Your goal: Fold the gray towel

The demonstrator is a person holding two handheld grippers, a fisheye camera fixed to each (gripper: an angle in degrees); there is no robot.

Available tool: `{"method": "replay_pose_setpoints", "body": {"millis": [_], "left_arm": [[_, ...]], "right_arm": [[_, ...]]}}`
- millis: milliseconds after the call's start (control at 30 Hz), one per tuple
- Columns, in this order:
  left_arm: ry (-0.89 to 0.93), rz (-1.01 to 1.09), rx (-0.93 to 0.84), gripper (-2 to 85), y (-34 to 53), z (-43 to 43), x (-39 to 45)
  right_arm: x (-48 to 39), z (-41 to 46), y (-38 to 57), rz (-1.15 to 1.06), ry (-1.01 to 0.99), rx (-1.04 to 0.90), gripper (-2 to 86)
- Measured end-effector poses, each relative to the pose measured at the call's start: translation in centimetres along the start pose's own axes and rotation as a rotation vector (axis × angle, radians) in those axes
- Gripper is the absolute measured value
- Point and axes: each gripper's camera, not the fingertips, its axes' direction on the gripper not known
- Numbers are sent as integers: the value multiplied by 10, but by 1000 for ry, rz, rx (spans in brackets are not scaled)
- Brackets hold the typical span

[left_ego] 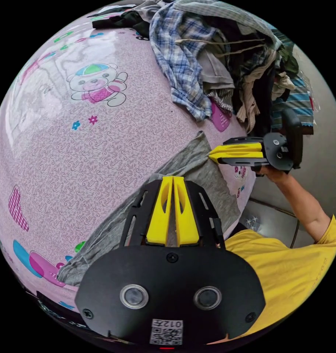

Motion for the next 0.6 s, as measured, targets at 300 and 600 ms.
{"method": "replay_pose_setpoints", "body": {"millis": [300,600], "left_arm": [[201,-120,87,5,-9,-29,3],[155,-196,316,4,146,-142,43]], "right_arm": [[33,6,21,143,-98,53,15],[10,12,90,92,-190,86,4]]}}
